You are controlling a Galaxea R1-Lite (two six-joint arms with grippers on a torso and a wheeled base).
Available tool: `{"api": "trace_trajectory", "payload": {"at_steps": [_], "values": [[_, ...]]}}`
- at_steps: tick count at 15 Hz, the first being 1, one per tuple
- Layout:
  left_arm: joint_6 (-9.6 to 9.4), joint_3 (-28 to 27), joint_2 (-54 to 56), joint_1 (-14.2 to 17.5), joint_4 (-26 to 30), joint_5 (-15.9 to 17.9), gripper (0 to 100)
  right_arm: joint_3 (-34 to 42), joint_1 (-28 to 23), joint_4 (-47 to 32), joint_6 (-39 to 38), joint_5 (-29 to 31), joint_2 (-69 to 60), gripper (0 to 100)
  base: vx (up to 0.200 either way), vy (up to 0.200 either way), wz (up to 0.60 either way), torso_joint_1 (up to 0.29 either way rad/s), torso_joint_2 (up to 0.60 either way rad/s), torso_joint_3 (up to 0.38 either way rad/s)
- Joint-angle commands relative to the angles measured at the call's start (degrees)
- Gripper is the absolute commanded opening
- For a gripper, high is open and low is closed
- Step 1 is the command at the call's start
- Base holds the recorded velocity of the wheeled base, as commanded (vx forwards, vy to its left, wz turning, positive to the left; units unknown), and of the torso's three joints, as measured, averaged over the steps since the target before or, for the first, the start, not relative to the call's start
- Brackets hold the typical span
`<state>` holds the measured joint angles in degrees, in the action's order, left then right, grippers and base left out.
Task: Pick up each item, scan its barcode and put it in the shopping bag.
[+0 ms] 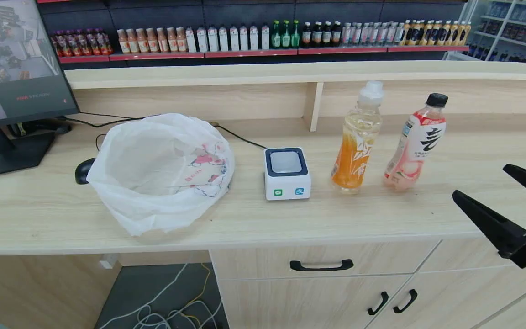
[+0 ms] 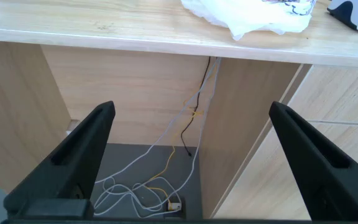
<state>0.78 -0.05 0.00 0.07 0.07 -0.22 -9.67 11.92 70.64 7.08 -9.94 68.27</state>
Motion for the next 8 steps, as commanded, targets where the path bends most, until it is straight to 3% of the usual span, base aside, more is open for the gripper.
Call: {"api": "trace_trajectory", "payload": {"at_steps": [1, 3, 8], "values": [[0.01, 0.05, 0.00, 0.01, 0.01, 0.04, 100, -5.36, 0.56, 7.84, -0.05, 0.09, 12.94, 100, 0.000, 0.000, 0.00, 0.000, 0.00, 0.000], [0.01, -0.04, 0.00, 0.01, 0.01, -0.04, 100, -5.27, 1.17, 15.49, 0.04, 2.20, 17.95, 100, 0.000, 0.000, 0.00, 0.000, 0.00, 0.000], [0.01, -0.04, 0.00, 0.01, 0.01, -0.04, 100, -6.50, 11.37, 16.54, -0.40, 16.35, 22.08, 100, 0.000, 0.000, 0.00, 0.000, 0.00, 0.000]]}}
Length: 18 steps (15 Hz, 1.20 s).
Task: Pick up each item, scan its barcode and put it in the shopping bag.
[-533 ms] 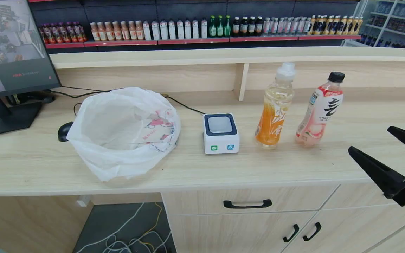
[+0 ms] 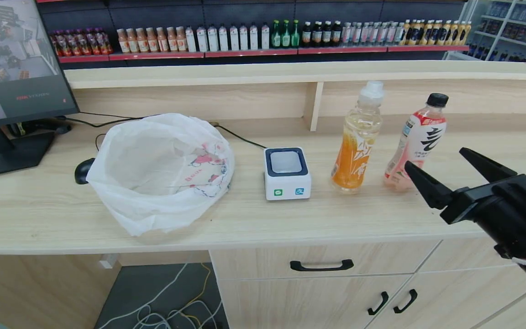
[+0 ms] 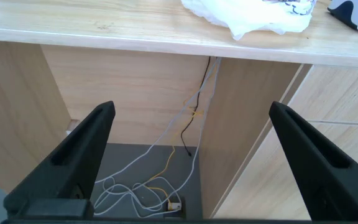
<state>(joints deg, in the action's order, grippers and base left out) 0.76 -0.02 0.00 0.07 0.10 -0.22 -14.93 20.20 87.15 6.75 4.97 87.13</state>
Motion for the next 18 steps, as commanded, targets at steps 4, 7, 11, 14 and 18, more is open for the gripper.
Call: {"api": "trace_trajectory", "payload": {"at_steps": [4, 7, 11, 14, 18], "values": [[-0.05, -0.06, 0.00, 0.01, -0.01, -0.04, 100, -4.75, 5.20, 0.30, -2.01, 3.90, 8.06, 100, 0.000, 0.000, 0.00, 0.000, 0.00, 0.000], [-0.05, 0.02, 0.00, 0.01, -0.01, -0.04, 100, -6.25, 4.94, 0.39, -2.36, 3.99, 9.47, 100, 0.000, 0.000, 0.00, 0.000, 0.00, 0.000], [0.04, -0.06, 0.00, 0.01, -0.01, -0.04, 100, -10.29, 5.11, 0.65, 0.54, 4.08, 12.45, 100, 0.000, 0.000, 0.00, 0.000, 0.00, 0.000], [-0.05, 0.02, 0.00, 0.01, -0.10, -0.04, 100, -12.40, 4.50, 1.36, 0.45, 4.61, 15.53, 100, 0.000, 0.000, 0.00, 0.000, 0.00, 0.000], [-0.05, 0.02, 0.00, 0.01, -0.19, -0.04, 100, -12.93, 4.76, 1.79, -1.57, 5.57, 17.90, 100, 0.000, 0.000, 0.00, 0.000, 0.00, 0.000]]}}
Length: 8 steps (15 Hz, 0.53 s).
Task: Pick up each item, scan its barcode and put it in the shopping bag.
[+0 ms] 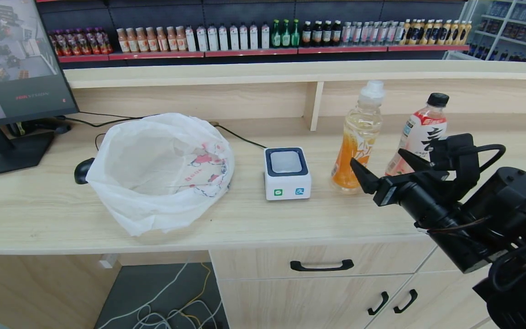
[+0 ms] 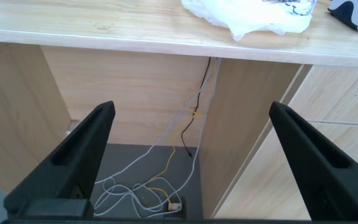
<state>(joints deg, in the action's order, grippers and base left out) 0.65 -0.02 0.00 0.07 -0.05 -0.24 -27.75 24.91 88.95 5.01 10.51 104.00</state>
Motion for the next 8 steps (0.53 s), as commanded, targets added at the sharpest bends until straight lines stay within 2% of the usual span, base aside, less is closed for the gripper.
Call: {"api": "trace_trajectory", "payload": {"at_steps": [1, 8], "values": [[-0.03, 0.02, 0.00, 0.01, -0.04, -0.02, 100, -0.12, 0.14, 0.25, -0.62, 0.21, 1.65, 100, 0.000, 0.000, 0.00, 0.000, 0.00, 0.000], [0.06, 0.02, 0.00, 0.01, 0.05, -0.02, 100, -5.74, -0.21, -0.19, -0.70, 0.21, 5.43, 100, 0.000, 0.000, 0.00, 0.000, 0.00, 0.000]]}}
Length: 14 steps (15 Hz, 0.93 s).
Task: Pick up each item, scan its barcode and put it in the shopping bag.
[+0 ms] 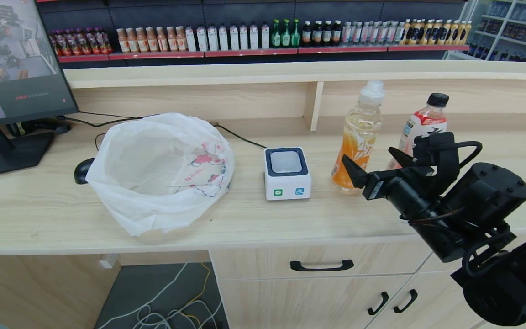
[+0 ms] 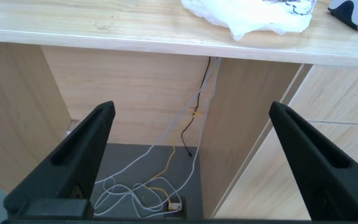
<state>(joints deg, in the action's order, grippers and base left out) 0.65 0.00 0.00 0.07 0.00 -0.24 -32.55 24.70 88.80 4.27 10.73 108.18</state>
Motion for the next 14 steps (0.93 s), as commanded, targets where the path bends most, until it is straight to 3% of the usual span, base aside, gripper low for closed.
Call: {"api": "trace_trajectory", "payload": {"at_steps": [1, 14], "values": [[0.06, 0.00, 0.00, 0.01, 0.00, -0.02, 100, -0.94, 0.00, -0.03, 0.04, -0.01, 1.24, 100, 0.000, 0.000, 0.00, 0.000, 0.00, 0.000], [0.23, 0.00, 0.00, 0.01, 0.09, -0.02, 100, -10.69, -1.58, -0.64, 0.22, -0.01, 8.10, 100, 0.000, 0.000, 0.00, 0.000, 0.00, 0.000]]}}
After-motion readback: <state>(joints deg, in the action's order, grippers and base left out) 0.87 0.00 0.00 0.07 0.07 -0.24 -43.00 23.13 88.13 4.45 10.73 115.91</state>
